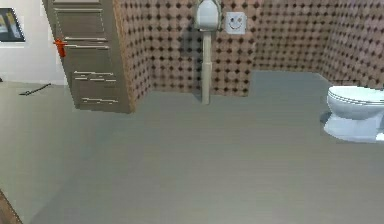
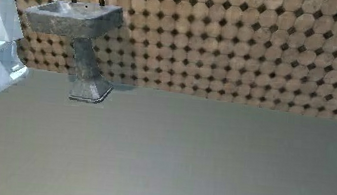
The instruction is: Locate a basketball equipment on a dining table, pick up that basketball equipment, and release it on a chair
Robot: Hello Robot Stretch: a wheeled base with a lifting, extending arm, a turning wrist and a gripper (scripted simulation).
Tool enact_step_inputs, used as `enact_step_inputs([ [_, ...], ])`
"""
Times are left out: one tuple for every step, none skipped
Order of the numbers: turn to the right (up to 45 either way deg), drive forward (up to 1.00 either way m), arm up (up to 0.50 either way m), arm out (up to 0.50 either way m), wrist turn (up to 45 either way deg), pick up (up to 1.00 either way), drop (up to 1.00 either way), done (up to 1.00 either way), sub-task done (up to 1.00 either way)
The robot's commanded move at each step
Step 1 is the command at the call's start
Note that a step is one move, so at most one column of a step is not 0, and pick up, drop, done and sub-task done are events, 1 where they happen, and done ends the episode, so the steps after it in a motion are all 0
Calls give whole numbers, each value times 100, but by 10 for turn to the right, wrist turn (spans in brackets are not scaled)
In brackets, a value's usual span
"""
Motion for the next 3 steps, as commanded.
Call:
enact_step_inputs([
  [-300,0,0,0,0,0,0,0,0],
  [0,100,0,0,0,0,0,0,0],
  [-30,0,0,0,0,0,0,0,0],
])
